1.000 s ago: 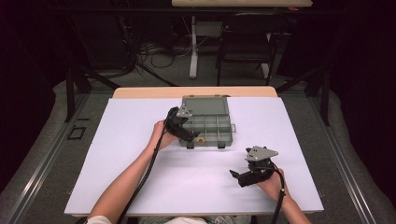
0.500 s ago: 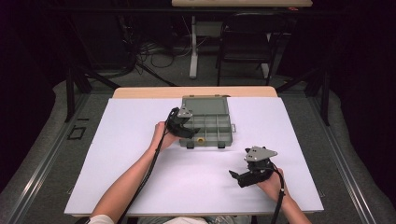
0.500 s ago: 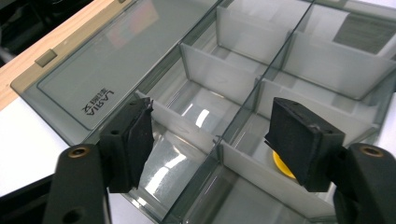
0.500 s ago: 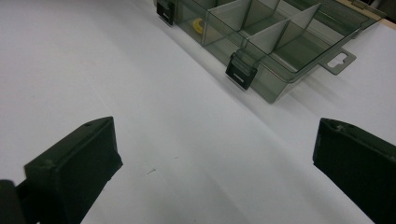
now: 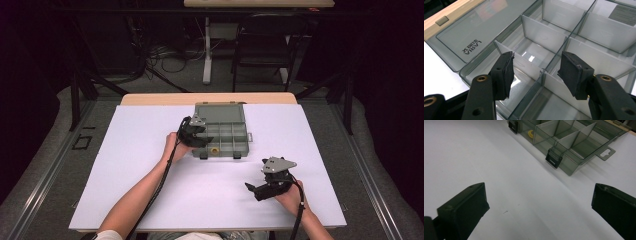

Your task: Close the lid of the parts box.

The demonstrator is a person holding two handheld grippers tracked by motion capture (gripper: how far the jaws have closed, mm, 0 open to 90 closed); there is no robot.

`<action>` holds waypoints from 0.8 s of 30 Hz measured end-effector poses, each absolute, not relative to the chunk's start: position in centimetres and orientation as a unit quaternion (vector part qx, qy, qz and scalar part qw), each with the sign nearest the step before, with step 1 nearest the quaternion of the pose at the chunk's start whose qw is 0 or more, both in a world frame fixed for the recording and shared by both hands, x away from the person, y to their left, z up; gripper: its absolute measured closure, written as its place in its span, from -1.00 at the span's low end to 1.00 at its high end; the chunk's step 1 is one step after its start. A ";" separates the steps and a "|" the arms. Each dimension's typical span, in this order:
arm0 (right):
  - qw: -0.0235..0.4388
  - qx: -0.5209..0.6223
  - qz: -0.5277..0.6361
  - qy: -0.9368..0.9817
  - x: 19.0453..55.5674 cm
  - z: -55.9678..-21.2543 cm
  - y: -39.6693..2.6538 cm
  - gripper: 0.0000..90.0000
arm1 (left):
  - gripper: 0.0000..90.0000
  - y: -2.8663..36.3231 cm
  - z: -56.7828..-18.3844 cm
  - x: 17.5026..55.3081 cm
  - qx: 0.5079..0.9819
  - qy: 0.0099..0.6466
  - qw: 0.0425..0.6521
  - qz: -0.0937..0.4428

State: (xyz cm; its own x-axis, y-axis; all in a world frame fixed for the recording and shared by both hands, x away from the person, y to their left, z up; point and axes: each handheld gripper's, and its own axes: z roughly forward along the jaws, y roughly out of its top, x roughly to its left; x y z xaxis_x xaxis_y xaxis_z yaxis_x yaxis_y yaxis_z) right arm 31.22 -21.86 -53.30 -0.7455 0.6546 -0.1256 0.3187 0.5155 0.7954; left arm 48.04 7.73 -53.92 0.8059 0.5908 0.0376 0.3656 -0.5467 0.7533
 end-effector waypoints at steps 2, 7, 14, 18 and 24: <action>0.209 0.288 0.398 0.846 31.2 -53.3 -21.8 -1.00 | 0.04 7.7 -54.0 48.0 0.866 0.277 0.390 0.144; 0.211 0.287 0.399 0.845 31.2 -53.3 -21.9 -1.00 | 0.08 7.7 -54.0 48.0 0.866 0.278 0.388 0.146; 0.205 0.290 0.406 0.842 31.3 -53.2 -22.0 -1.00 | 0.14 7.4 -54.1 47.8 0.866 0.281 0.386 0.150; 0.199 0.299 0.417 0.835 31.4 -53.1 -22.2 -1.00 | 0.16 7.3 -54.2 47.8 0.864 0.285 0.387 0.151; 0.193 0.304 0.422 0.832 32.0 -53.0 -22.2 -1.00 | 0.17 7.4 -54.2 47.8 0.862 0.289 0.390 0.148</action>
